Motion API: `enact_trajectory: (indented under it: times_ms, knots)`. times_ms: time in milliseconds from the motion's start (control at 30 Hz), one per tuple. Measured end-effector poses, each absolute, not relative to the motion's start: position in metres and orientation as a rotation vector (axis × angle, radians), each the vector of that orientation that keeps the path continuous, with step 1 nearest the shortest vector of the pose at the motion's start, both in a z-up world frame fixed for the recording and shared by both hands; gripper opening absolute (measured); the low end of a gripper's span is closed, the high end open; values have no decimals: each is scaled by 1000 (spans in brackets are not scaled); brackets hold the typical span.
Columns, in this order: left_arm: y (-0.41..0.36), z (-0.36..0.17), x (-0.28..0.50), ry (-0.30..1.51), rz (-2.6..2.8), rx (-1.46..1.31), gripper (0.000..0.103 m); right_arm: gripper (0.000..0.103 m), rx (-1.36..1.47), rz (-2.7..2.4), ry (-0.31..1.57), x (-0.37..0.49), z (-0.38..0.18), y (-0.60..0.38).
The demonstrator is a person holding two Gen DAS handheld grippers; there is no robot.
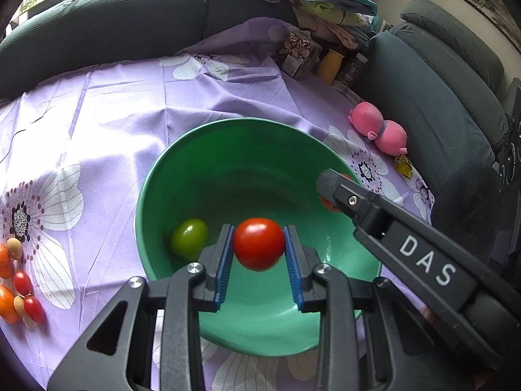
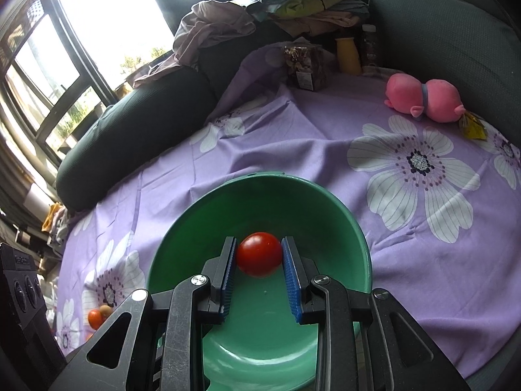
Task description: Organize fruits
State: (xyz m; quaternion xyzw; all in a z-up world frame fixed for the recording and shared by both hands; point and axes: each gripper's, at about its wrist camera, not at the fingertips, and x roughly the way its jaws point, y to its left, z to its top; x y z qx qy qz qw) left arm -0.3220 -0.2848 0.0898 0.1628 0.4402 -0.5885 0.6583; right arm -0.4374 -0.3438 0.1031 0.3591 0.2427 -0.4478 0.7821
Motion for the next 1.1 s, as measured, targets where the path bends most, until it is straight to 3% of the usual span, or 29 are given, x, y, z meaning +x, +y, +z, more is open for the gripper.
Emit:
enact_trajectory:
  times_ms: [533, 600, 667, 700, 1100]
  knots:
    - [-280, 92, -316, 1028, -1353, 315, 34, 30, 790, -970, 537, -439, 101, -345]
    - [-274, 98, -313, 1018, -1356, 294, 43, 35, 792, -959, 535, -439, 102, -344]
    - [-269, 102, -310, 1008, -1351, 286, 45, 50, 785, -957, 521, -438, 104, -343]
    - [-265, 105, -308, 1005, -1349, 280, 45, 51, 780, -958, 515, -438, 106, -342]
    - [-195, 130, -245, 930, -1198, 196, 57, 51, 694, -912, 519, -404, 119, -322]
